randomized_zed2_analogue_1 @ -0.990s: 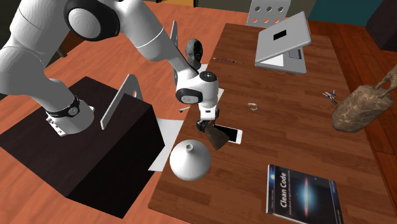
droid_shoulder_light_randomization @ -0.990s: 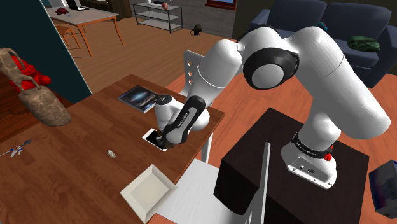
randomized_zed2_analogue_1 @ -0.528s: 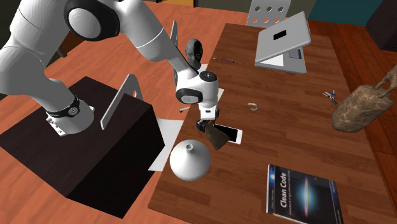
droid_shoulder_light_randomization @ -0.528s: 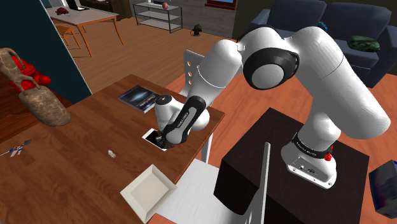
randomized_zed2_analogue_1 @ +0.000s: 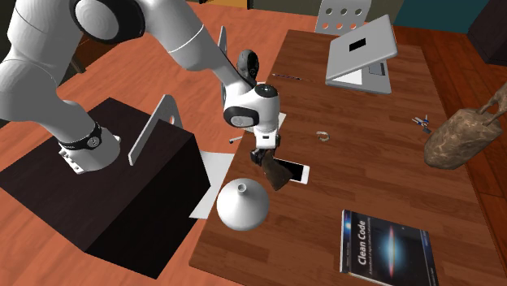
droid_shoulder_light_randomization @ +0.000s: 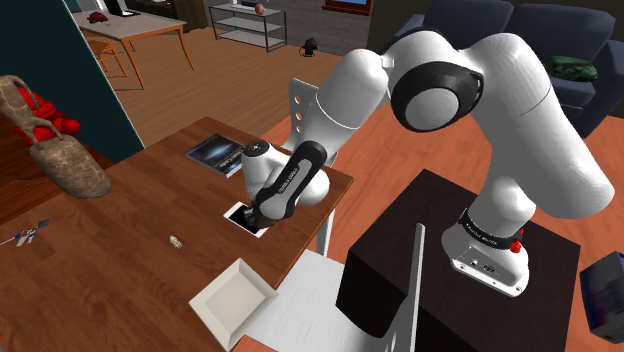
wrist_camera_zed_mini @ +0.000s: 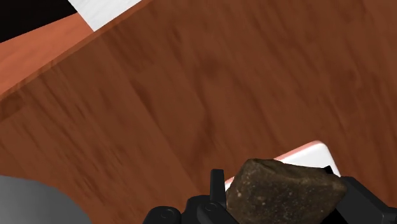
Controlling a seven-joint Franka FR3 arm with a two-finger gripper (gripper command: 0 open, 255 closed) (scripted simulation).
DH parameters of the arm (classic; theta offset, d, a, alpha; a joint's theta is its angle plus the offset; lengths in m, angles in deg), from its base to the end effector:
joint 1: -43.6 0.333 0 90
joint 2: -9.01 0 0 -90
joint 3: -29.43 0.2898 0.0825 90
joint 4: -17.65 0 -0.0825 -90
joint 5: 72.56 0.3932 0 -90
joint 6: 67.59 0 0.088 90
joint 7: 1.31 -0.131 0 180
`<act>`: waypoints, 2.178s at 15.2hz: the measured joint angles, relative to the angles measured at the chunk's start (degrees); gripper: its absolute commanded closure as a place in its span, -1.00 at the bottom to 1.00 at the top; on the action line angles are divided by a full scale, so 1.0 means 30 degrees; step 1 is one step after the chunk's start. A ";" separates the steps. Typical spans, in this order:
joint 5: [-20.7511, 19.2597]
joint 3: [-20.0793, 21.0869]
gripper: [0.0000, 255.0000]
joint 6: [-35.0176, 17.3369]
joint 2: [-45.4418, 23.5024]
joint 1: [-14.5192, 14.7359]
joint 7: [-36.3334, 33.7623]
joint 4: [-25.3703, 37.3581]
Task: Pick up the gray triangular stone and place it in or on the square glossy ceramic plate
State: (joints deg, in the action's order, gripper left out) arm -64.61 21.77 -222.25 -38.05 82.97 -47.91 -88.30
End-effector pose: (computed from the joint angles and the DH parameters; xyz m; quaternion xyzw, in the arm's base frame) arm 0.5259 0.3171 0.0331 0.9852 -0.1692 0.0266 0.0011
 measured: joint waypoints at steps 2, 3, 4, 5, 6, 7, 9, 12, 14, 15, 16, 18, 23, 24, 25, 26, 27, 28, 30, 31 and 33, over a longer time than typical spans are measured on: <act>-0.0048 -0.0076 1.00 0.0257 0.0467 0.0089 -0.0049 -0.0216; -0.0071 -0.0109 1.00 0.0378 0.0667 0.0123 -0.0066 -0.0295; -0.0101 -0.0152 1.00 0.0546 0.0882 0.0164 -0.0094 -0.0345; -0.0127 -0.0191 1.00 0.0635 0.1174 0.0211 -0.0110 -0.0548; -0.0150 -0.0223 1.00 0.0757 0.1366 0.0200 -0.0084 -0.0616; -0.0179 -0.0262 1.00 0.0913 0.1555 0.0223 -0.0097 -0.0651; -0.0237 -0.0341 1.00 0.1197 0.2030 0.0267 -0.0104 -0.0843; -0.0331 -0.0441 1.00 0.1542 0.2593 0.0531 -0.0338 -0.1070; -0.0399 -0.0436 1.00 0.1673 0.2536 0.1223 -0.1086 -0.0907; -0.0411 -0.0420 1.00 0.1563 0.2582 0.1495 -0.1362 -0.1076; -0.0464 -0.0438 1.00 0.1718 0.2638 0.1910 -0.1805 -0.0991; -0.0542 -0.0442 1.00 0.1740 0.2787 0.2706 -0.2648 -0.1148; -0.0727 -0.0407 1.00 0.2220 0.2505 0.4639 -0.4823 -0.0469; -0.0766 -0.0393 1.00 0.2438 0.2337 0.5023 -0.5276 -0.0117; -0.0812 -0.0394 1.00 0.2619 0.2351 0.5390 -0.5688 0.0025; -0.0837 -0.0377 1.00 0.2703 0.2272 0.5713 -0.6063 0.0189; -0.0880 -0.0373 1.00 0.2965 0.2203 0.6029 -0.6434 0.0512; -0.0917 -0.0359 1.00 0.3042 0.2158 0.6395 -0.6846 0.0630; -0.0989 -0.0333 1.00 0.3502 0.1968 0.7026 -0.7594 0.1258; -0.1020 -0.0297 1.00 0.3580 0.1772 0.7437 -0.8075 0.1516; -0.1078 -0.0220 1.00 0.4199 0.1123 0.8192 -0.9022 0.2738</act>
State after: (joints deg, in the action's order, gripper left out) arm -67.84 21.11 -209.65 -34.68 107.54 -74.97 -80.09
